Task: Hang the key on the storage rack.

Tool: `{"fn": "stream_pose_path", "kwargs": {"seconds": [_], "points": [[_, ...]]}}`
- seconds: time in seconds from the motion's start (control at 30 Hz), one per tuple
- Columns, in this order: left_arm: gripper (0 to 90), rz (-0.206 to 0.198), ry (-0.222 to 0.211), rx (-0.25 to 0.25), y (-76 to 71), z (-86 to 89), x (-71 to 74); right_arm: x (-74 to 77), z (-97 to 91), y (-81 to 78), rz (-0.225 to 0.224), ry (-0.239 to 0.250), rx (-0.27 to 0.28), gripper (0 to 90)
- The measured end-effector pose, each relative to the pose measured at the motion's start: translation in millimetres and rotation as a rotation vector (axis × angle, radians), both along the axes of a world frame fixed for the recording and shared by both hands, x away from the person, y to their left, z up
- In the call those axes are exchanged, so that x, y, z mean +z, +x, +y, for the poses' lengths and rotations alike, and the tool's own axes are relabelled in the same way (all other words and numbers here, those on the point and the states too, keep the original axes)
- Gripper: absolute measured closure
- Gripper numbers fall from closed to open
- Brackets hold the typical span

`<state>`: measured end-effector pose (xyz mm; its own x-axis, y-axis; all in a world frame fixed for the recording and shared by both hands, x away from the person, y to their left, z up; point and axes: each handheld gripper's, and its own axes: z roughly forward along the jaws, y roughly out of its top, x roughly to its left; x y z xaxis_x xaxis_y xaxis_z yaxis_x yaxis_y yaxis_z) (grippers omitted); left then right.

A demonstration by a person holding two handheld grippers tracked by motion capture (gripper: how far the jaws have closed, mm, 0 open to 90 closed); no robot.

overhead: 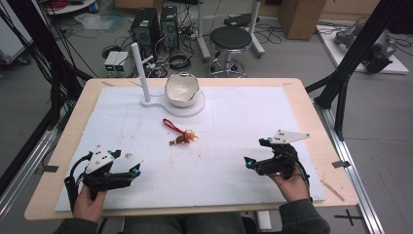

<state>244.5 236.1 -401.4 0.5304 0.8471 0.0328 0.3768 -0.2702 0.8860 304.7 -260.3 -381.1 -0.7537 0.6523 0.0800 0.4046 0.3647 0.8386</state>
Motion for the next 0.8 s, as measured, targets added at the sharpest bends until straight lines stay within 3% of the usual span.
{"fn": "stream_pose_path", "kwargs": {"seconds": [0.53,0.8], "points": [[18.7,-0.012,-0.001,0.027,-4.5,3.2,2.2,21.9,22.6,11.0,0.007,-0.030,0.067,8.5],[18.7,-0.005,0.004,0.009,-4.5,0.1,0.7,33.7,35.1,19.6,0.000,-0.042,0.091,8.5]]}}
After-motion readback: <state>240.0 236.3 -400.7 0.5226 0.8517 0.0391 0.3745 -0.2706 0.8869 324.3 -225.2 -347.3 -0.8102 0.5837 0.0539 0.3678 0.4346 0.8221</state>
